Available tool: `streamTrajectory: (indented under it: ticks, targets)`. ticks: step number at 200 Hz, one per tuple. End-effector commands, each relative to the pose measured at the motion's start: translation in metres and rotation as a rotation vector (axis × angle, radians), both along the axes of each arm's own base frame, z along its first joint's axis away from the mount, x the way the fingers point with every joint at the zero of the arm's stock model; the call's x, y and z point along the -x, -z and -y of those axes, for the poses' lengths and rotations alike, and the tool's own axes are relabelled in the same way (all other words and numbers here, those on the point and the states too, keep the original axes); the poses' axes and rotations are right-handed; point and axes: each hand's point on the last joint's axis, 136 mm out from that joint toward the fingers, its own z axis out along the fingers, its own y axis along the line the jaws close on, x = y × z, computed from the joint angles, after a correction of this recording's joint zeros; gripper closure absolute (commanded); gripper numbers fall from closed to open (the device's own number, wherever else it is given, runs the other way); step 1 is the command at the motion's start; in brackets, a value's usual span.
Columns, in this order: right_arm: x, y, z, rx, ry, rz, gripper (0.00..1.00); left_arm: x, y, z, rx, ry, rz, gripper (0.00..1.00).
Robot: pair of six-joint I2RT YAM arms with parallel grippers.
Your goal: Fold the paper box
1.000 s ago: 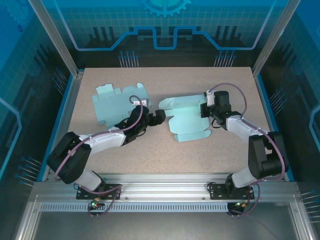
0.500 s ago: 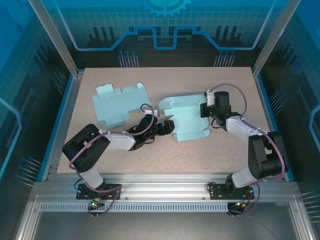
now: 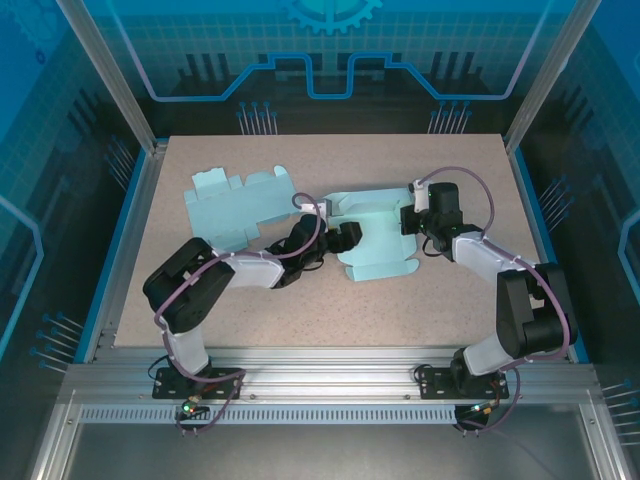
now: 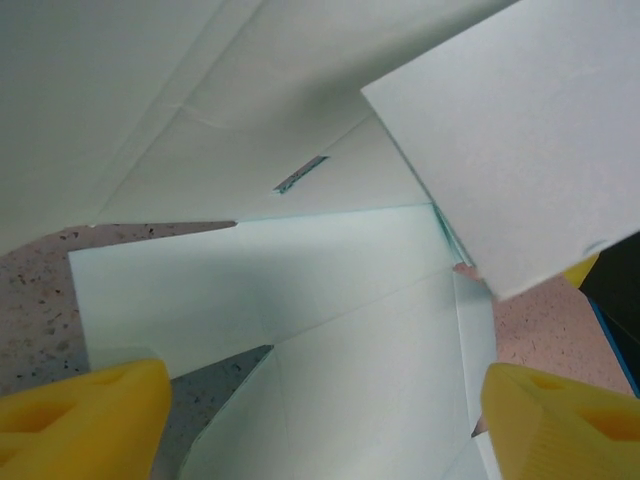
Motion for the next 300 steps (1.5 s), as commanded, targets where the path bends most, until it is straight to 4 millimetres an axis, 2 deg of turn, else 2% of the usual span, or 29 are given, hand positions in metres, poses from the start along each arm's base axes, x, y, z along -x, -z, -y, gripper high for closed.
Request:
streamTrajectory:
  ticks: [1,24,48,84,109,129,157,208,274,300]
  targets:
    - [-0.002,-0.013,0.000,-0.031,-0.001,0.040,1.00,-0.013,-0.022,0.003,0.012,-0.010,0.083,0.23]
    - [-0.002,-0.013,0.000,-0.032,0.000,0.039,1.00,-0.013,-0.024,0.003,0.009,-0.015,0.089,0.26]
    - [-0.002,-0.013,0.000,-0.033,0.000,0.037,1.00,-0.011,-0.010,-0.009,0.003,-0.076,0.032,0.25]
    - [-0.002,-0.013,0.000,-0.035,-0.002,0.039,1.00,-0.001,0.025,-0.040,-0.034,-0.216,-0.081,0.03]
    - [-0.002,-0.014,0.000,-0.036,-0.001,0.040,1.00,-0.005,0.028,-0.034,-0.041,-0.196,-0.083,0.01]
    - [-0.002,-0.013,0.000,-0.034,-0.001,0.040,1.00,-0.011,0.020,-0.024,-0.028,-0.159,-0.051,0.01]
    - [-0.002,-0.013,0.000,-0.035,0.000,0.039,1.00,-0.018,0.006,-0.010,-0.017,-0.106,-0.001,0.07]
    - [-0.002,-0.013,0.000,-0.038,-0.002,0.035,1.00,-0.016,-0.022,0.012,0.037,-0.018,0.096,0.33]
    - [-0.003,-0.013,0.001,-0.039,-0.001,0.037,1.00,-0.022,-0.026,0.040,0.022,0.057,0.129,0.40]
    - [-0.002,-0.013,0.001,-0.040,0.000,0.034,1.00,-0.026,-0.018,0.047,0.006,0.078,0.122,0.40]
